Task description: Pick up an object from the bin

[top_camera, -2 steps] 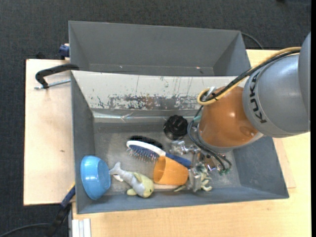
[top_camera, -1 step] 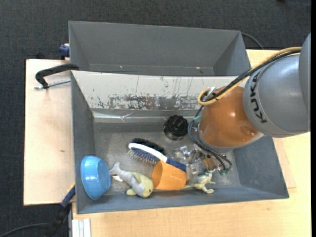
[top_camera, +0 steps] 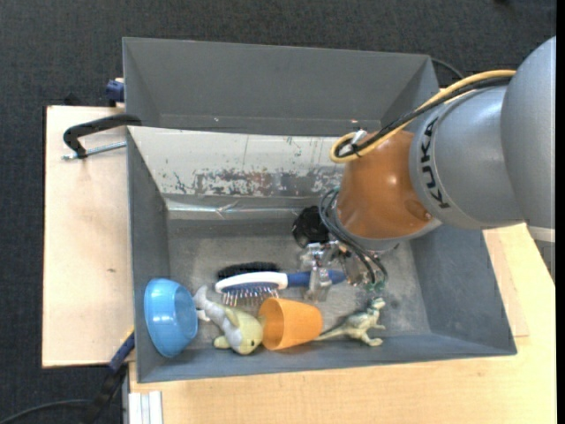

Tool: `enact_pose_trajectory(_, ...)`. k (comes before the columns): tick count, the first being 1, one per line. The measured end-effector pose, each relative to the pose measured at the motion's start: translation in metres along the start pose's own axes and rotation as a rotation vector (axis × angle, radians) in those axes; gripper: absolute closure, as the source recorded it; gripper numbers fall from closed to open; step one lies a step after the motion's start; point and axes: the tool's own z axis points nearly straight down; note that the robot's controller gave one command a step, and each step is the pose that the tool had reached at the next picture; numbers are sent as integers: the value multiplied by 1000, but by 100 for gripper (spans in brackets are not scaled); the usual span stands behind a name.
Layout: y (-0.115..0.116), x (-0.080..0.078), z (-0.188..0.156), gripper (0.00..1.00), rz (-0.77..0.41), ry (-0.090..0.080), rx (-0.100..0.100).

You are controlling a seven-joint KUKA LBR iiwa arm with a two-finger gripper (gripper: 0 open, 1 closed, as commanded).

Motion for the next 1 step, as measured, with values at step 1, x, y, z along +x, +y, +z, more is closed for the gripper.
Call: enact_pose_trajectory(1,-20,-28,-155,100,13,-6,3)
